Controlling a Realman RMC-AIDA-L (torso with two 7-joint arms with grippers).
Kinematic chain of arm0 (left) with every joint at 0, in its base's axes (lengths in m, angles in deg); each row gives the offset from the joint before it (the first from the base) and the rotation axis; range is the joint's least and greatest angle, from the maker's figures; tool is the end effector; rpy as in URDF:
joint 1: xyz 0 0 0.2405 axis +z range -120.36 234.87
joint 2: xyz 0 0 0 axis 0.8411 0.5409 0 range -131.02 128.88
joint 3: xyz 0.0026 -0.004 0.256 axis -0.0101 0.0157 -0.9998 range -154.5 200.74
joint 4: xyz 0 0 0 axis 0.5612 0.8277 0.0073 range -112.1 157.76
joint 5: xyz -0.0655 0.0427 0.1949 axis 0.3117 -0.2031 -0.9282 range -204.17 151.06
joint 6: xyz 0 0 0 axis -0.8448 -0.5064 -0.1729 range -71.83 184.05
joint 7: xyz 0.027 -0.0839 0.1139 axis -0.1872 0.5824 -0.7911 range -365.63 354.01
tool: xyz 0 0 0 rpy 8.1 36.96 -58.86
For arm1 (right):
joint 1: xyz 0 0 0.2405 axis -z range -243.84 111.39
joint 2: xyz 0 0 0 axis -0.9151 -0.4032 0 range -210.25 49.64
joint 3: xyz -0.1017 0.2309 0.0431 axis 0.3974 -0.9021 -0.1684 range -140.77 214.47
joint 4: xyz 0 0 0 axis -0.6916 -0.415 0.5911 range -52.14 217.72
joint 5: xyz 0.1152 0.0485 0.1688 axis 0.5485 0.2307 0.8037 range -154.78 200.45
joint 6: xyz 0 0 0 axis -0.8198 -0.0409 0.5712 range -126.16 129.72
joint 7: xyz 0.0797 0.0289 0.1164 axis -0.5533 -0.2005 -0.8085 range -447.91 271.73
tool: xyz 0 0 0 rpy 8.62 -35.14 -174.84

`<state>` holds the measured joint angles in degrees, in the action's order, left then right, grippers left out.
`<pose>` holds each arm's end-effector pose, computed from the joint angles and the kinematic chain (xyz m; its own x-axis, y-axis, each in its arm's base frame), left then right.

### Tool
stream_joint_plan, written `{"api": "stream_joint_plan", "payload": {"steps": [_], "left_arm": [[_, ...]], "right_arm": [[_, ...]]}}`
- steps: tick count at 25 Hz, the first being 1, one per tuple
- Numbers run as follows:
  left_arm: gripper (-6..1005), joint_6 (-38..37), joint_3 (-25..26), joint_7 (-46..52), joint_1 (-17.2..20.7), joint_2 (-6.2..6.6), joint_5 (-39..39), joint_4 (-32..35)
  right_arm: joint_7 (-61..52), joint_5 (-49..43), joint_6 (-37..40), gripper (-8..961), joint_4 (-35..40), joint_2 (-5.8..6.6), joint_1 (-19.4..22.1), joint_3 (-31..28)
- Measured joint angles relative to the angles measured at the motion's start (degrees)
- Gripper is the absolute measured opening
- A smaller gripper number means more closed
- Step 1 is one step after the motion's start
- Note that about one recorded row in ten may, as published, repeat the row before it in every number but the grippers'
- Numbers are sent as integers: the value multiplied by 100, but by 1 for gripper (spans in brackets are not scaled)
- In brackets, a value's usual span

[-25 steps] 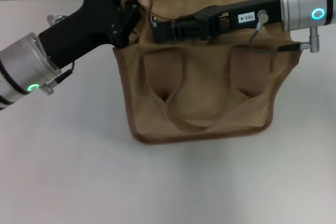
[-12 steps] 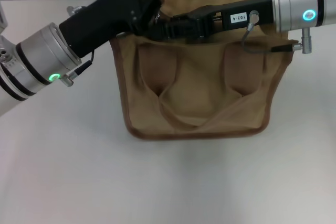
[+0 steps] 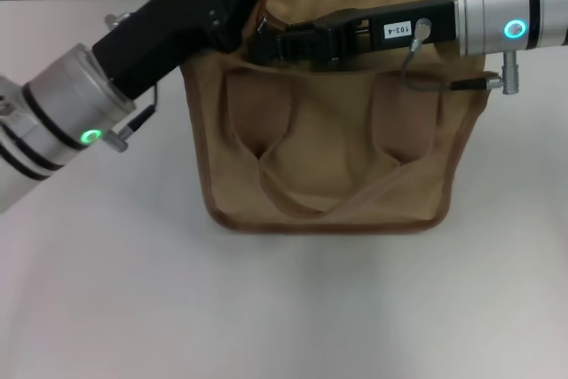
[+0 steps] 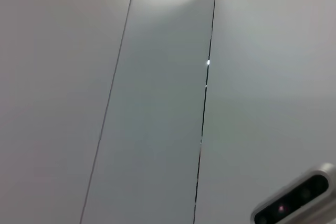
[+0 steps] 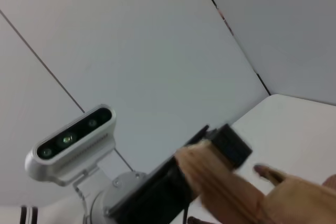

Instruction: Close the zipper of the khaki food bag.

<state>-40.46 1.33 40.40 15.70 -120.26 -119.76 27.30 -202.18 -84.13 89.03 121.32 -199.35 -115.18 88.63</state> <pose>-0.1870 0.3465 -0.0193 0.3937 -0.0650 0.9169 0.4096 -0.8806 -0.2383 0.1202 0.3902 -0.0180 0.6811 -0.5776 -0.4500 -0.5521 -0.8088 0.2027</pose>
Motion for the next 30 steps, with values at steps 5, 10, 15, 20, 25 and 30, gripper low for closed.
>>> {"api": "stream_joint_plan", "payload": {"steps": [5, 10, 15, 20, 25, 30], "left_arm": [[-1, 109, 214, -387, -163, 1, 20, -445], [-1, 66, 340, -380, -72, 1, 21, -484], [-2, -49, 399, -347, 53, 1, 22, -488], [-2, -110, 432, -337, 115, 1, 22, -491], [-1, -181, 430, -333, 135, 1, 19, -493], [-1, -206, 431, -327, 144, 1, 15, -500]], "right_arm": [[0, 135, -28, 260, -41, -10, 36, -4], [0, 151, -28, 247, -45, -20, 124, -22], [95, 352, -52, 181, -52, -27, 258, -6], [230, 429, -46, 57, -14, -25, 363, -18], [344, 432, -32, 19, -14, -16, 370, 3], [371, 432, -62, 7, -12, -13, 363, 24]]}}
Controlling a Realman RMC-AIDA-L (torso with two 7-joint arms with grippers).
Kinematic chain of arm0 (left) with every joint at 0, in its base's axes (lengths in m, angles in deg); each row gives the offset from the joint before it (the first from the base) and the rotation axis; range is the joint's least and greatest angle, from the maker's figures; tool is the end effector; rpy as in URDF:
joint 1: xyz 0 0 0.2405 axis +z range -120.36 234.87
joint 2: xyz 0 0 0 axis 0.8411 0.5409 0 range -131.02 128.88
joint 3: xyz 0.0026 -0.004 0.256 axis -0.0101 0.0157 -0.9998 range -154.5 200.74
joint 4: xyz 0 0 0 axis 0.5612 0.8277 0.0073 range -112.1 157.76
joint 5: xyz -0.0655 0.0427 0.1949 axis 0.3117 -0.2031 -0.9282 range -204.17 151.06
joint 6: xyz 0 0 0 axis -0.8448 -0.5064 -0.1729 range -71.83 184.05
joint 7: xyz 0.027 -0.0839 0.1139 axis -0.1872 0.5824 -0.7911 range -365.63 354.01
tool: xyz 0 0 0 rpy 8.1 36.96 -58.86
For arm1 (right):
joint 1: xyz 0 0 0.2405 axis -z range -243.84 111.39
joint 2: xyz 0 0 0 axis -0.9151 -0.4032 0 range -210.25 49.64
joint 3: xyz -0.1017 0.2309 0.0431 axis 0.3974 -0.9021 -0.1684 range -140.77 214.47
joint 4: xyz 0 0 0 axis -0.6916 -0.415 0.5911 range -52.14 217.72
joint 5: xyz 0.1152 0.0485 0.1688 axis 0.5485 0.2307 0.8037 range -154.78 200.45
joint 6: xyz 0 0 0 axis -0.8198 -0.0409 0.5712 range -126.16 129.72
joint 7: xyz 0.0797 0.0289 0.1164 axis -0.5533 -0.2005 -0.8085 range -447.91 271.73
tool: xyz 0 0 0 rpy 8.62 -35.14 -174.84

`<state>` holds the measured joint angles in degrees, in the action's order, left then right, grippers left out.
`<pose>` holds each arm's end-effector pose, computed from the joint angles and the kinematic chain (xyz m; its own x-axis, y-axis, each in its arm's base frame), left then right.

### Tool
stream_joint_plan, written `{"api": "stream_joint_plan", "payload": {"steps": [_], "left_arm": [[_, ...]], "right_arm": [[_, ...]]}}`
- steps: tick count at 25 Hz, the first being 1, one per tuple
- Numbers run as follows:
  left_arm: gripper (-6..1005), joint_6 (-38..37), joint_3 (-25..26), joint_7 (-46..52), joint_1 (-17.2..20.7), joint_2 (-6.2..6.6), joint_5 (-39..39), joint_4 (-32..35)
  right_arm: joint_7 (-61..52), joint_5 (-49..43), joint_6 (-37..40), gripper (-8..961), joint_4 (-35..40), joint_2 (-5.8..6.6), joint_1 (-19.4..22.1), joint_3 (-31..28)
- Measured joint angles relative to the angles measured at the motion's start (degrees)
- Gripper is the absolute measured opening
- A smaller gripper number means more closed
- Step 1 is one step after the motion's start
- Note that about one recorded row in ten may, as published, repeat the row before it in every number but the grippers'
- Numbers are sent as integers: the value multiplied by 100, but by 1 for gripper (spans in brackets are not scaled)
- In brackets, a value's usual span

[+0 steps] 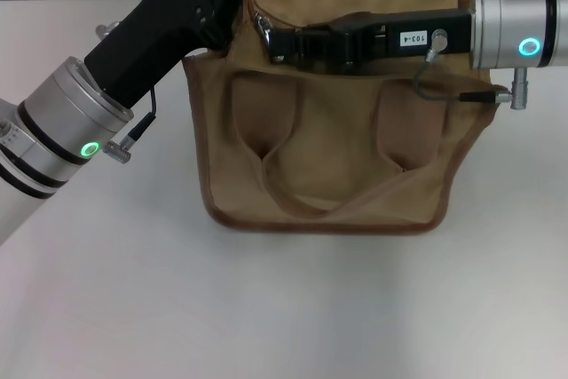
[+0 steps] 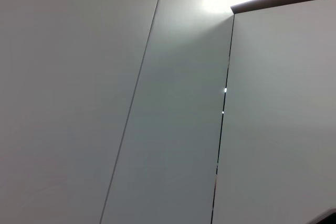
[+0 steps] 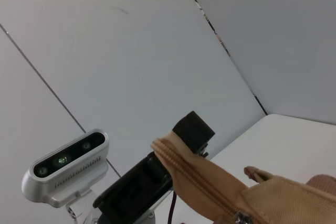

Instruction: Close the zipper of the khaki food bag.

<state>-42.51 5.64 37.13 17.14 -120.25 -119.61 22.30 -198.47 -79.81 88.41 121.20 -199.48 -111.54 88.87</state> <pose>-0.1918 0.3353 -0.0212 0.3136 -0.0835 0.9459 0.4683 -0.8529 -0.2306 0.1361 0.3850 -0.0141 0.6418 -0.5627 -0.5210 -0.5536 -0.8101 0.1930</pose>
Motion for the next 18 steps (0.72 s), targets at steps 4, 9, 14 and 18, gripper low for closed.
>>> {"api": "stream_joint_plan", "payload": {"steps": [4, 9, 14, 18], "left_arm": [[-1, -15, 54, 45, 16, 7, -3, 7], [-1, -29, 139, 186, 44, 26, -5, 53], [-1, -71, 325, 231, 131, 37, -9, 119], [-2, -97, 431, 362, 171, 48, -11, 239]], "right_arm": [[-104, -34, -7, 10, 38, 35, 35, -33], [-278, -115, -32, 14, 225, 75, 203, -25], [-634, -325, -34, 19, 901, 136, 778, -52], [-886, -354, 92, 22, 1525, 271, 1412, -291]]}}
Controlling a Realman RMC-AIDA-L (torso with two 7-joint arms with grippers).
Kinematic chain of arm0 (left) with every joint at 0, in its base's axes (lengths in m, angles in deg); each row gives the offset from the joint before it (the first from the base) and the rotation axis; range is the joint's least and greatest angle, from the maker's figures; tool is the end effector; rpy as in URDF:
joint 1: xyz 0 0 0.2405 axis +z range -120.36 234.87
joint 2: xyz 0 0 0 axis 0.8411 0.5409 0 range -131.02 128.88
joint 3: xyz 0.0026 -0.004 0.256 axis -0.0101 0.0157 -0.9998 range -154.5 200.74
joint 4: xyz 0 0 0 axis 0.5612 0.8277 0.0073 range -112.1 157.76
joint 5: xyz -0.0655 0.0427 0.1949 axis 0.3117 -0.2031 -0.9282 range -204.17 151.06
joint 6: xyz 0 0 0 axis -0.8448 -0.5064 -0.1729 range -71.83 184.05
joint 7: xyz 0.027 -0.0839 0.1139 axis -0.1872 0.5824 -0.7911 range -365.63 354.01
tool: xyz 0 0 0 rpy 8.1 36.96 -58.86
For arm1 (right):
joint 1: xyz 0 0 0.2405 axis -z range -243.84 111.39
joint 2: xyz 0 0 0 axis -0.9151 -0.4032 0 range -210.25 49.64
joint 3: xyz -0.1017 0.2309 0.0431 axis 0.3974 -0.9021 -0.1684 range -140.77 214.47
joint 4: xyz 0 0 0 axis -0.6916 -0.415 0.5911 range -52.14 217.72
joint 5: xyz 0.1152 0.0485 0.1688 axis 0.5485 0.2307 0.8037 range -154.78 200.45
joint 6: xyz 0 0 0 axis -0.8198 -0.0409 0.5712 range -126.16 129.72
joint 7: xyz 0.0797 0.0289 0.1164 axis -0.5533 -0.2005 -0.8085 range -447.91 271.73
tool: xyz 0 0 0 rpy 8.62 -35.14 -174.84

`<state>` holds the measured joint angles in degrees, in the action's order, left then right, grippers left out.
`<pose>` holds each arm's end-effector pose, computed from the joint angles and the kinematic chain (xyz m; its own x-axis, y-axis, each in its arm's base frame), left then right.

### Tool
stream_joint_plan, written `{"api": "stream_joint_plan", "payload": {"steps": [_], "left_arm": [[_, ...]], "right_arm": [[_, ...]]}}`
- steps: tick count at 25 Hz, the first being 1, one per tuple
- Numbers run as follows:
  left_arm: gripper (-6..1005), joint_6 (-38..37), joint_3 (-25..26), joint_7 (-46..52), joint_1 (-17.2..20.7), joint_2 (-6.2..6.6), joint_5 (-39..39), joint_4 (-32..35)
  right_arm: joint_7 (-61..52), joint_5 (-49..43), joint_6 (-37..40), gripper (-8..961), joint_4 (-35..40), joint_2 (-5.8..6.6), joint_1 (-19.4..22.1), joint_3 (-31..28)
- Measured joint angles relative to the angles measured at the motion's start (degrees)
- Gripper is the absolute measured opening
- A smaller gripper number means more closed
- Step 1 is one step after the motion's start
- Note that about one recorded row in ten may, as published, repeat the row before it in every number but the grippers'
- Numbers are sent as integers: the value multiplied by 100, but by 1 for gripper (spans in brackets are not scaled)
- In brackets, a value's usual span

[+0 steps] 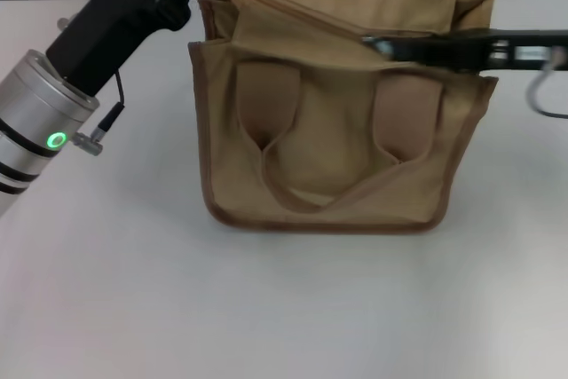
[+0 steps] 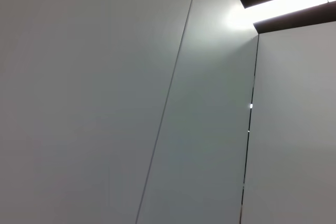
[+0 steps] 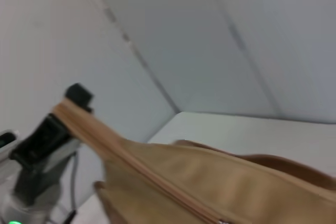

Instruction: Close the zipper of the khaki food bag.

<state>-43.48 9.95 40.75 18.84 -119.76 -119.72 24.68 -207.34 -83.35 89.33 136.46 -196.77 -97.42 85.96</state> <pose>-0.2055 0.3387 -0.0017 0.2715 -0.1015 0.9571 0.5250 -0.8179 -0.2356 0.2107 0.3663 0.0496 0.5660 -0.6174 -0.5463 -0.7252 -0.6881 0.0264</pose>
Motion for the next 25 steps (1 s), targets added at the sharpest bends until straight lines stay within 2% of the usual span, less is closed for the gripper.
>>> {"api": "stream_joint_plan", "payload": {"steps": [4, 5, 6, 9, 10, 13, 14, 15, 16, 17, 18, 20, 21, 24, 25], "left_arm": [[-2, -4, 36, 35, 7, 1, 0, 25], [-2, -4, 68, 39, 14, 6, 1, 27], [-2, -4, 68, 39, 14, 6, 1, 27], [-2, 16, 87, 52, 20, 7, 4, 33], [-2, 24, 91, 66, 20, 7, 4, 46], [-2, 28, 92, 78, 20, 6, 4, 75], [-2, 30, 92, 84, 20, 6, 5, 91], [-2, 38, 92, 89, 20, 4, 6, 102], [-2, 38, 92, 89, 20, 4, 6, 102], [-2, 42, 92, 90, 20, 4, 7, 104], [-2, 47, 92, 90, 23, 4, 8, 104], [-2, 95, 92, 99, 54, 4, 12, 119], [-2, 95, 92, 99, 54, 4, 12, 119], [-1, 176, 81, 202, 83, 8, 13, 199], [-1, 224, 61, 341, 118, 9, 10, 293]], "right_arm": [[-41, -8, 138, 26, 239, 70, 313, -356], [31, 8, 346, 26, 287, 93, 434, -754], [31, 8, 346, 27, 287, 93, 434, -754], [313, 155, 895, 30, 125, 110, 482, -1410], [585, 315, 1230, 31, -105, 141, 484, -1719], [1006, 558, 1543, 33, -502, 206, 501, -1960], [1247, 680, 1710, 34, -734, 256, 511, -2010], [1888, 864, 2146, 35, -1267, 383, 528, -2046], [1888, 864, 2146, 74, -1267, 383, 528, -2046], [2643, 908, 2599, 113, -1722, 473, 536, -2023], [2643, 908, 2599, 153, -1722, 473, 536, -2023], [3612, 717, 2996, 231, -1976, 459, 591, -1925], [3612, 717, 2996, 278, -1976, 459, 591, -1925], [4470, 277, 3088, 417, -2011, 318, 699, -1843], [4977, -113, 3101, 464, -2016, 201, 761, -1824]]}}
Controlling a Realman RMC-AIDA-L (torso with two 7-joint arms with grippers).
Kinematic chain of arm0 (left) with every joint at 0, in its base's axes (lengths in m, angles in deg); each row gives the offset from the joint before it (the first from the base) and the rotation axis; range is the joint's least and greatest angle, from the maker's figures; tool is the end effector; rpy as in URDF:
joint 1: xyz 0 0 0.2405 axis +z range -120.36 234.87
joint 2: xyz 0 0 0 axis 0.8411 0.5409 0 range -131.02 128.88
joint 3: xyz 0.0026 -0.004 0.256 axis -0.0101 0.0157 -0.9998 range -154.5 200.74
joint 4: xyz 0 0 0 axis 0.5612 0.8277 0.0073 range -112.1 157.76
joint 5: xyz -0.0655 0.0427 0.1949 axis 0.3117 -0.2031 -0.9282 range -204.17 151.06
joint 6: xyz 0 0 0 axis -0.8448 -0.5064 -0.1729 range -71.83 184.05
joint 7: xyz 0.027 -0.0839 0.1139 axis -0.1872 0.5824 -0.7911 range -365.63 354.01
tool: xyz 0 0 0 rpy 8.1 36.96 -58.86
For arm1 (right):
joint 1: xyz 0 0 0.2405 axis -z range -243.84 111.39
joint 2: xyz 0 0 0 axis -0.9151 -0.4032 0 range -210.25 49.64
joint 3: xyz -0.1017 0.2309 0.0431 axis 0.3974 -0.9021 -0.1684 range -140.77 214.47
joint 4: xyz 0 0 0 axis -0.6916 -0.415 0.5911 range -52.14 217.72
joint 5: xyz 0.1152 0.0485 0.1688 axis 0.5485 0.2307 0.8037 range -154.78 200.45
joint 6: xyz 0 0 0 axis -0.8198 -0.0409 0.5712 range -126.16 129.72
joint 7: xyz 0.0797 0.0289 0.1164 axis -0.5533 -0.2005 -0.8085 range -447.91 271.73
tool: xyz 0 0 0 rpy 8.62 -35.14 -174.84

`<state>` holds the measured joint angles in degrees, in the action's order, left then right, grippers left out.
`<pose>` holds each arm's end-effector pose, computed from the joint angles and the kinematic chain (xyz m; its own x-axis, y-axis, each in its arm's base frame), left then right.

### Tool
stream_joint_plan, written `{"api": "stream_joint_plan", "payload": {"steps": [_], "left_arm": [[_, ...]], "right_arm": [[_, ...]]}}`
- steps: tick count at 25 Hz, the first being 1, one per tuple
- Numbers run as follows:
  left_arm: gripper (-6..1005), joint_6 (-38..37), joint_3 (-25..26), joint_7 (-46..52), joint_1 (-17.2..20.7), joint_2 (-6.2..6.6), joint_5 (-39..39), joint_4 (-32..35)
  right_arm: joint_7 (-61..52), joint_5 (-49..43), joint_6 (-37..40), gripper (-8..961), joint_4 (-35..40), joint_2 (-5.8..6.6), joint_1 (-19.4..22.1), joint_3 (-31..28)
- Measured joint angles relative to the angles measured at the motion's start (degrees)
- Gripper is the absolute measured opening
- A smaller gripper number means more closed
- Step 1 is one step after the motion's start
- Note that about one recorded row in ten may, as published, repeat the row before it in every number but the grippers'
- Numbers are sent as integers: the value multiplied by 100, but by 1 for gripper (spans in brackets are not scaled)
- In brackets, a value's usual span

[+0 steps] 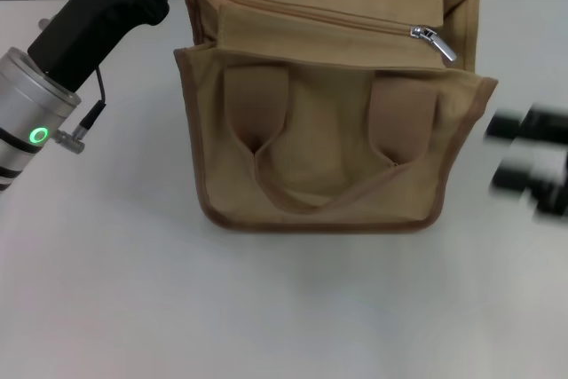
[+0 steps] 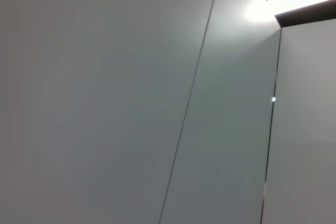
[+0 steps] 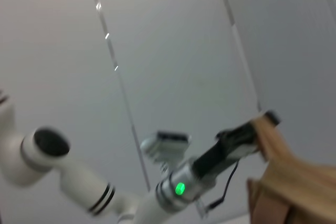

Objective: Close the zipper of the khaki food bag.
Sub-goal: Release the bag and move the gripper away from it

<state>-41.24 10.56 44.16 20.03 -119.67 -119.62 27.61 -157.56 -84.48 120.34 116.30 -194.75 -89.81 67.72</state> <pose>-0.2188 0.3434 0.0061 0.2901 -0.0762 0.9540 0.5708 -0.7863 -0.2363 0.2697 0.2569 0.0573 0.6387 -0.1777 -0.7486 -0.2678 -0.9635 0.0002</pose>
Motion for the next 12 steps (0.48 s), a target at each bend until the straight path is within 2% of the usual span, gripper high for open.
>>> {"api": "stream_joint_plan", "payload": {"steps": [1, 2, 3, 5, 12], "left_arm": [[-1, 0, 0, 0, 0, 0, 0, 0], [-1, 13, -5, 33, 18, 1, -3, 18], [3, 27, -9, 70, 44, 1, -7, 35], [11, 47, -11, 128, 84, 2, -5, 61], [38, 55, -15, 287, 217, 4, -10, 175]], "right_arm": [[0, 0, 0, 502, 0, 0, 0, 0], [416, -424, -32, 540, -27, -92, 24, 3], [416, -424, -32, 579, -27, -92, 24, 3], [939, -958, -133, 655, -136, -190, 53, 2], [1308, -1455, -579, 692, -476, -243, 33, 0]]}}
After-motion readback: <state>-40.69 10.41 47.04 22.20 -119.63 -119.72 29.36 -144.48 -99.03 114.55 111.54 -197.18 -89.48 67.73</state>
